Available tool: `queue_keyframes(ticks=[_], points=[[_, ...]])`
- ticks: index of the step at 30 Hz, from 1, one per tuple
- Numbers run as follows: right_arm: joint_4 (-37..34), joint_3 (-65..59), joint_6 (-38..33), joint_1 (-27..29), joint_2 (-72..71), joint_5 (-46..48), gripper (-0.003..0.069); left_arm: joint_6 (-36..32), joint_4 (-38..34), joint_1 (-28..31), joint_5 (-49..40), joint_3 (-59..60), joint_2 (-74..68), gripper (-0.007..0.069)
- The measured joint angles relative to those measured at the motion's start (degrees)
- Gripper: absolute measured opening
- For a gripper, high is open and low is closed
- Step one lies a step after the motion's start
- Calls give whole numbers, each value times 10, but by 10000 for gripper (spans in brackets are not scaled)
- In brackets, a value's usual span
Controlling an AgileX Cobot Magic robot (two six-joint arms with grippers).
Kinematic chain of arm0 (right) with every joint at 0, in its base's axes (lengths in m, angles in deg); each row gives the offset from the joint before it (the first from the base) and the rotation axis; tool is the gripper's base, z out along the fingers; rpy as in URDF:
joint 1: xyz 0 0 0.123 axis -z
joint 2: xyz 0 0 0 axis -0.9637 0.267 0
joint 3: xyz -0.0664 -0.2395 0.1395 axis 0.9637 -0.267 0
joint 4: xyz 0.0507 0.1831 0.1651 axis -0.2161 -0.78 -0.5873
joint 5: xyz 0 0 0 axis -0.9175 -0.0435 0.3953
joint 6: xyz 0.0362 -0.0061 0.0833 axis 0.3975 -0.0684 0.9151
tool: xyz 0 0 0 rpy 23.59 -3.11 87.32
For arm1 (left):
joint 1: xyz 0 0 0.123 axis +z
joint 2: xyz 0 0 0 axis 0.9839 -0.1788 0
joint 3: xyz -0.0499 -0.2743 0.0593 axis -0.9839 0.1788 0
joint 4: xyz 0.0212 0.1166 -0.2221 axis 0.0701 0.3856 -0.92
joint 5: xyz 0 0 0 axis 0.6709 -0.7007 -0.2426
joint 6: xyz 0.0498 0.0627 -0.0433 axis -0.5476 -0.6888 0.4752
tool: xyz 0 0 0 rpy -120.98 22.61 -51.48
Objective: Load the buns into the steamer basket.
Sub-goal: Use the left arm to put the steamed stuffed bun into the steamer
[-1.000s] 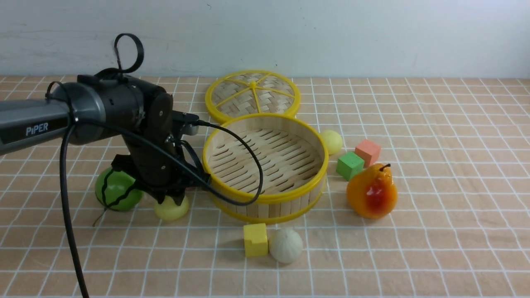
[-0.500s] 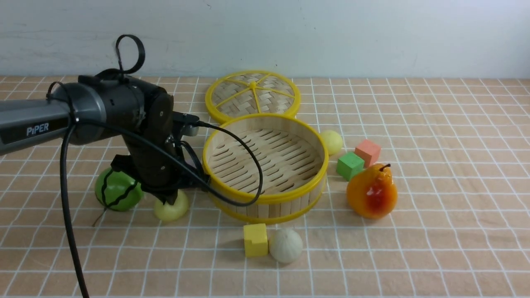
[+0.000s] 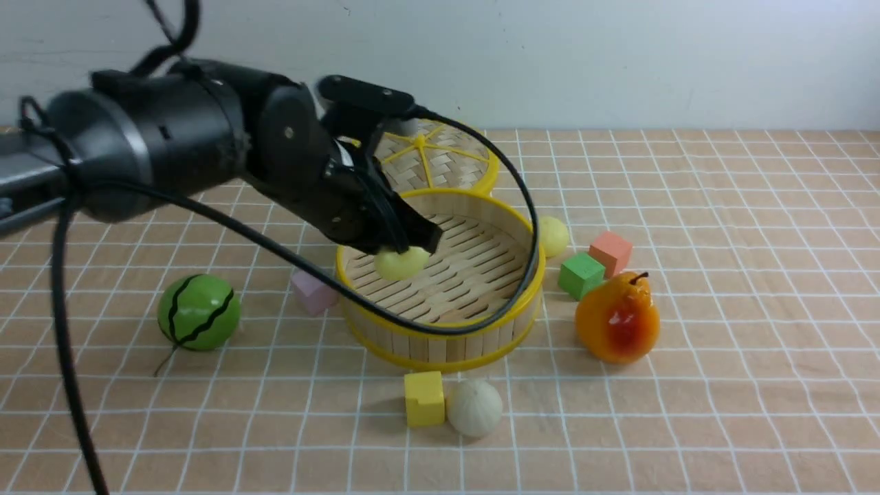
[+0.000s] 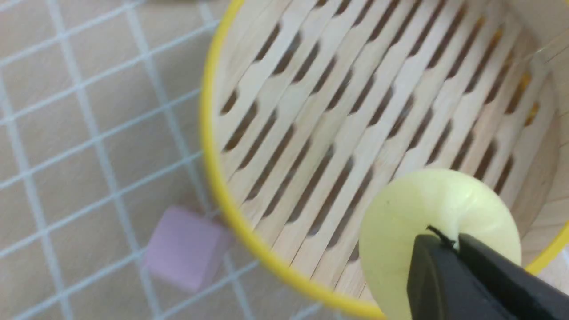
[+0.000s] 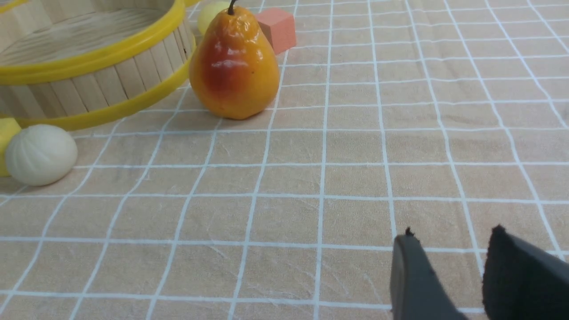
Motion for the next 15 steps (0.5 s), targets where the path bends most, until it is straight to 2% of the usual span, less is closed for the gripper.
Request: queue_keyframes(ticks=[4,9,13,15], points=[[0,0,0,0,0,0,239,1,14,-1,43,-22,-76,4],[0,0,0,0,0,0,239,15,26,1,16,-59,-130,127],[1,0,0,0,0,0,239,55,27,1,-11,-71,-121,349],[1,0,0,0,0,0,239,65,27,1,-38,-71,-103,412]])
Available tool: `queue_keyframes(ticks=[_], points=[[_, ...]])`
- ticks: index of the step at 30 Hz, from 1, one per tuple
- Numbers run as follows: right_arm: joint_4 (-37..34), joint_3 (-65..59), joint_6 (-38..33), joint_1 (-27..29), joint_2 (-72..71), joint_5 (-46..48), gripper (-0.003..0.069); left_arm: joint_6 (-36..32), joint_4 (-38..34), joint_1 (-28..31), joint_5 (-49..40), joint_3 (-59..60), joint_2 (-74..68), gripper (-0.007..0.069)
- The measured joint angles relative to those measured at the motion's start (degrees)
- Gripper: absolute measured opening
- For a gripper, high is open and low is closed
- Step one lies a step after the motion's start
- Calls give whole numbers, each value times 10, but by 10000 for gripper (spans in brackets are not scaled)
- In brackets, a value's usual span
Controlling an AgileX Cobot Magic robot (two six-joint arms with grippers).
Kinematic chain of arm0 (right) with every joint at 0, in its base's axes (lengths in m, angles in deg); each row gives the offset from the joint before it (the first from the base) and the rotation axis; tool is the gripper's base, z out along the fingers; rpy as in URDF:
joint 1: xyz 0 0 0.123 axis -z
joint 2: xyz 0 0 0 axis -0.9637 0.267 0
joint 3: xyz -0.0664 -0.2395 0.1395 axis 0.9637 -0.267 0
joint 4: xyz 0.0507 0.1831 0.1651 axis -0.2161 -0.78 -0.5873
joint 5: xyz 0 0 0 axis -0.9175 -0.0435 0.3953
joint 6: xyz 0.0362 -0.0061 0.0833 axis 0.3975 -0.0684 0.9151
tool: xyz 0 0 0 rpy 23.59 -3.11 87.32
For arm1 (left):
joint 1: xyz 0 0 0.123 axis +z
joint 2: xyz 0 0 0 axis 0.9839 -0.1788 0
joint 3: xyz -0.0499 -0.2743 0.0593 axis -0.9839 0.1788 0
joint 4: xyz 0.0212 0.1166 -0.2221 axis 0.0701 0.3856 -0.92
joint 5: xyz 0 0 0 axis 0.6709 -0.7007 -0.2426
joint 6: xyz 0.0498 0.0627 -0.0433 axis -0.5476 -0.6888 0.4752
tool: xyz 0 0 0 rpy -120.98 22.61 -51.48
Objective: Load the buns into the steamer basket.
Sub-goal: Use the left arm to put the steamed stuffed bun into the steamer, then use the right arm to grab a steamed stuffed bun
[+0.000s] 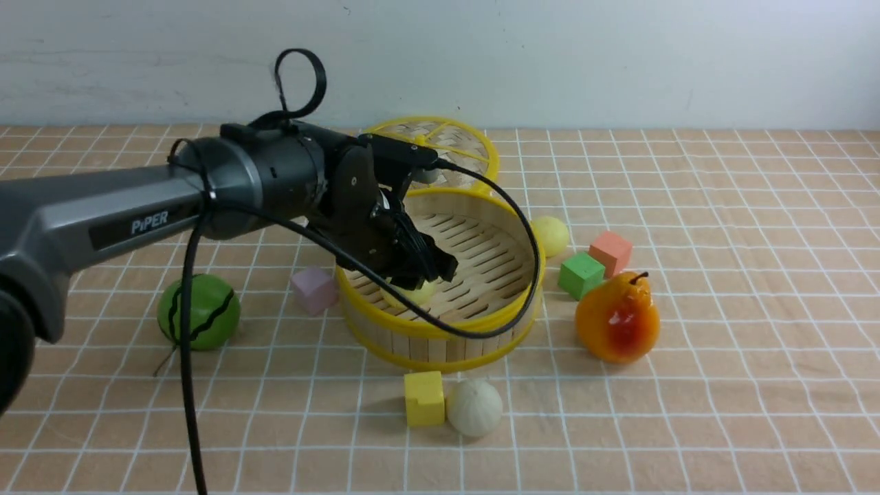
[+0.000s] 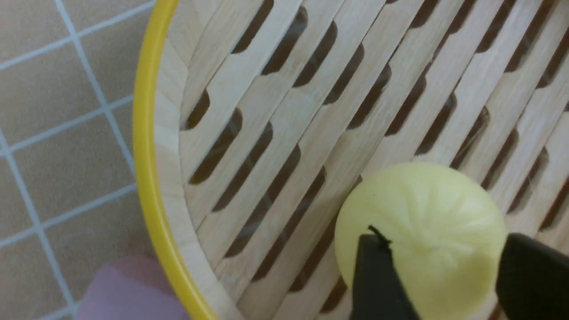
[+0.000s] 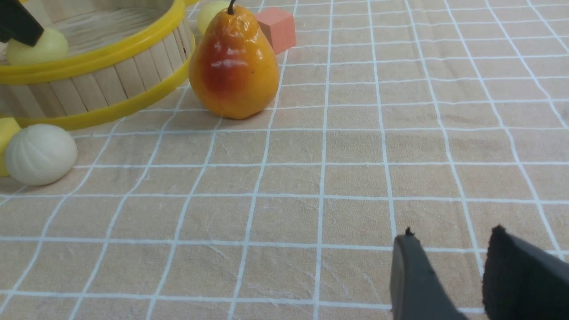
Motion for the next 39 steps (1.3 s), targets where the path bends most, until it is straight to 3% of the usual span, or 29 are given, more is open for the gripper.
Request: queue_keyframes(ticks=[2,4,7,11,23,27,32,33,35,39], points=[[0,0,0,0,0,0,239,16,-5,0,-28,0,32,446],[0,0,0,0,0,0,239,34,-5,0,-62,0,81,422],[0,0,0,0,0,0,239,55,-12,0,-90,11,157,255],[0,0,0,0,0,0,239,52,-38,0,-38,102,294,-11],[0,0,0,0,0,0,239,20,-148,0,183,551,734,-13],[-4,0,2,0,0,-2,239,20,-157,0,219,655,871,-13],[-116,-3,61,0,0,-12,239,20,-158,0,236,747,1000,-13],[-185,-5,85,0,0,-28,239,20,-158,0,238,774,1032,-13],[-250,-5,104,0,0,-65,239,20,-159,0,241,794,1055,-13],[-343,2,112,0,0,-138,222,20,-160,0,244,800,1061,-13]])
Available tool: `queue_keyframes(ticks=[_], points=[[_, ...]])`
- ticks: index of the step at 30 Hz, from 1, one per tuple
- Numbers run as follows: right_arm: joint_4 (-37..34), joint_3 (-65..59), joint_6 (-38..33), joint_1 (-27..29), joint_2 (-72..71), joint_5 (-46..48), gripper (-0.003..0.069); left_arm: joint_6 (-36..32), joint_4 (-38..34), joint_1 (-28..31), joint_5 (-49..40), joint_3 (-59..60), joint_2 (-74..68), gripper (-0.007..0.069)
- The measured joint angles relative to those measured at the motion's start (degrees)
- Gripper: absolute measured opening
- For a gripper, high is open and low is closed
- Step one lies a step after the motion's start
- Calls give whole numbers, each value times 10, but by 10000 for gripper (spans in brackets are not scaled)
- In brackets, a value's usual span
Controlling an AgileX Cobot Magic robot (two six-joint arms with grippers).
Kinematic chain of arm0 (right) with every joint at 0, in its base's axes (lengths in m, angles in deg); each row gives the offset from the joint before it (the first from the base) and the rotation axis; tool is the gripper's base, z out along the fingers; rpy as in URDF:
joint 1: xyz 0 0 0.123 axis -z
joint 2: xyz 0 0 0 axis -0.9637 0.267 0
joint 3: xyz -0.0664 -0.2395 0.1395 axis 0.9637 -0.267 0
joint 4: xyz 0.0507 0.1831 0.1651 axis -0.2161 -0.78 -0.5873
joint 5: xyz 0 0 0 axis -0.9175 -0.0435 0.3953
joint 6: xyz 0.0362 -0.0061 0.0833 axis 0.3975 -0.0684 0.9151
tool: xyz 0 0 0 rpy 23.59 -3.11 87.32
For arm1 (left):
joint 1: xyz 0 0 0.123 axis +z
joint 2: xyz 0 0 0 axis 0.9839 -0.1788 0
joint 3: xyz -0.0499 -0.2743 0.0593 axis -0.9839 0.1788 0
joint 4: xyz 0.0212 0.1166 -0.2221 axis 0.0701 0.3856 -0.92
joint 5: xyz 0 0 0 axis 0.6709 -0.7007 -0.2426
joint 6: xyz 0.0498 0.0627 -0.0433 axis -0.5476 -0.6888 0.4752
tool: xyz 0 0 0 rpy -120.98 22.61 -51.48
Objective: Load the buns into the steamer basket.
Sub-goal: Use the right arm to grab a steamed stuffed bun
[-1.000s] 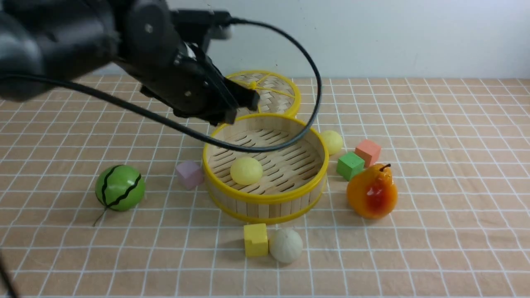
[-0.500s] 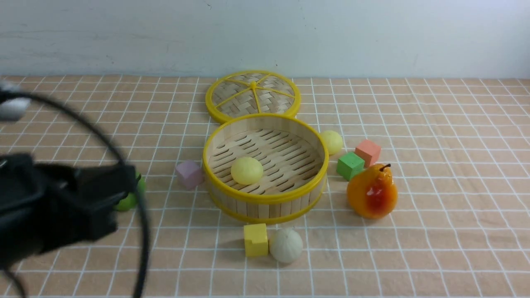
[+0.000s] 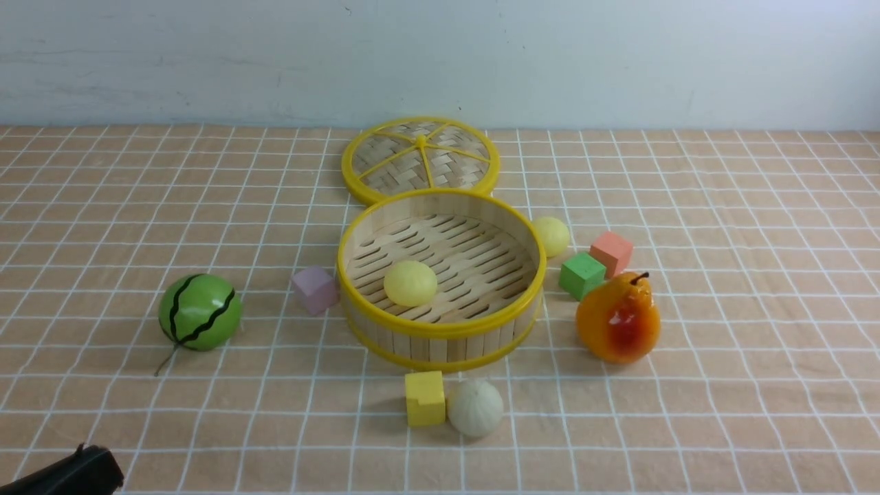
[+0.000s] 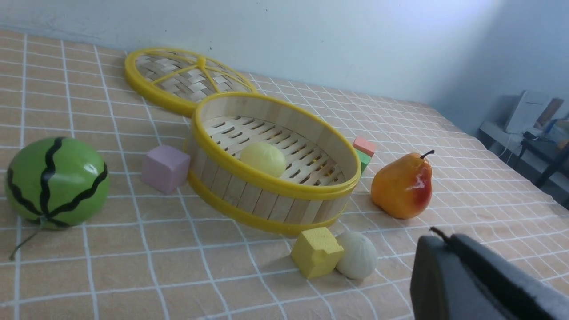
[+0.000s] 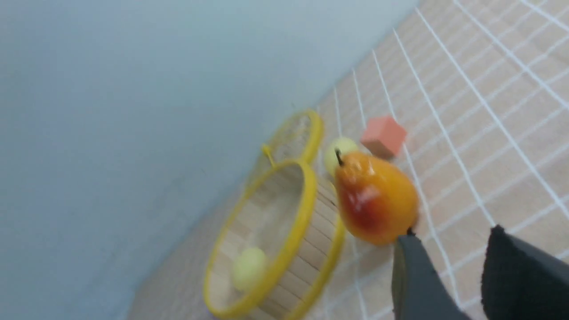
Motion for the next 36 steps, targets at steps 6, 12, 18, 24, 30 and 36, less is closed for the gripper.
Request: queue_keyframes(ticks=[6,12,18,24,30,36], points=[[7,137,-66,0,112,154,98,0,0,0,-23,0,0,-13],[114,356,-180,-1,408,389,0,0,0,0,-30,0,0,-13],[194,516,-196,-41,675,464,0,0,0,0,-32,0,0,-13],[256,633,-155,-213,850,421,0,0,0,0,-32,0,0,-13],[355,734,-73,-329,979,398,24,0,0,0,-32,0,0,-13],[407,802,-15,-363,1072,394,120,0,0,0,-32,0,0,-13]])
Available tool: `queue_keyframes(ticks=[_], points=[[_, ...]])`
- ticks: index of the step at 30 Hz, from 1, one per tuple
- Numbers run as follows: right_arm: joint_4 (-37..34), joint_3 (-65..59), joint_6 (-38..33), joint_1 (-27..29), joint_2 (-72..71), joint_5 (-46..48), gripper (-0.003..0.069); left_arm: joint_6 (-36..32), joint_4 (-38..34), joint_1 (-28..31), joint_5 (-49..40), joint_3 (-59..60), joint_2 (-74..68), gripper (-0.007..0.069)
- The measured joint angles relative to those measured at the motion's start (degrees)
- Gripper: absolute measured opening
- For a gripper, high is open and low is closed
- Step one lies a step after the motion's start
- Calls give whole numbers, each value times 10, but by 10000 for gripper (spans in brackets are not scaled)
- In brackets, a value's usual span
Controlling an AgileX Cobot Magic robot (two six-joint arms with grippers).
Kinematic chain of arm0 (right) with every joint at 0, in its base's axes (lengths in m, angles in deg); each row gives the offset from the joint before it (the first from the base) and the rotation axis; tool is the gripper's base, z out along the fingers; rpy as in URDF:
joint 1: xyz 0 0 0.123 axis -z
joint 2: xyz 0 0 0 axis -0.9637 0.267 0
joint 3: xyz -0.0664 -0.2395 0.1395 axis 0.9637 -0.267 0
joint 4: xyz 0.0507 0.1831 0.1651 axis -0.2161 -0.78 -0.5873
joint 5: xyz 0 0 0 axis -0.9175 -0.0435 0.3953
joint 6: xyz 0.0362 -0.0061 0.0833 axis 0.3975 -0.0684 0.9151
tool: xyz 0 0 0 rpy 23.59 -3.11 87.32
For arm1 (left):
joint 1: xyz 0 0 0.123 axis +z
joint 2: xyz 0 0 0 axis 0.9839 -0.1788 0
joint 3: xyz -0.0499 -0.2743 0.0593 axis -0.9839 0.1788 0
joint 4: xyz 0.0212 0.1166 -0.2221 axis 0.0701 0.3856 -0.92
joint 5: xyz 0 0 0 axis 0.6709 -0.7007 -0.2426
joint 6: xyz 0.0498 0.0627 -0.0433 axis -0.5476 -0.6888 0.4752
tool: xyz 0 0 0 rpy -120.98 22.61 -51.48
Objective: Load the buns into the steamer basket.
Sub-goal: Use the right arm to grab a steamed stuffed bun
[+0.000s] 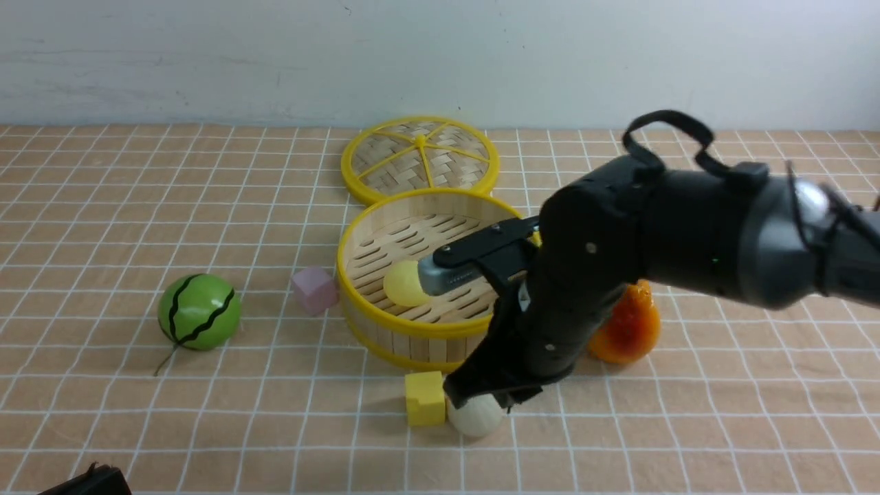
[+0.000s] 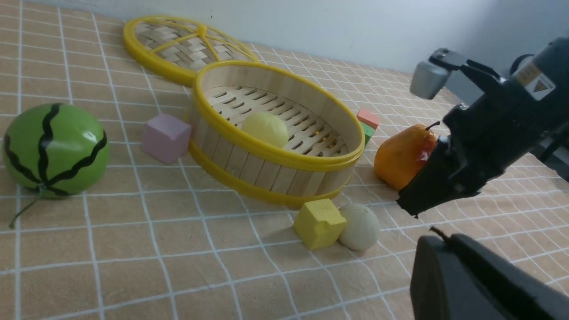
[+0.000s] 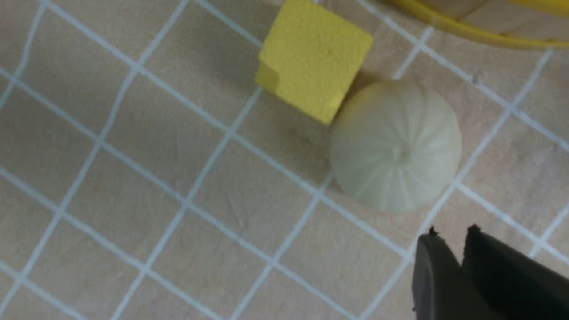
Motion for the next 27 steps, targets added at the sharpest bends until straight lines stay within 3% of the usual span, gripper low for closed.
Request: queue_keyframes(ticks=[7,18,22,25,26,27], points=[[0,10,18,-1,23,-39,281,1,0,0,0,0,0,-13],[-5,13,18,0,64,-84,307,1,0,0,0,0,0,-11],[-5,13,18,2,68,-86,258,1,0,0,0,0,0,-8],[-5,14,16,2,68,-85,139,1,0,0,0,0,0,-5],[-5,14,16,2,68,-85,139,1,0,0,0,0,0,-5],[-5,14,8,2,66,-79,59,1,0,0,0,0,0,-3]])
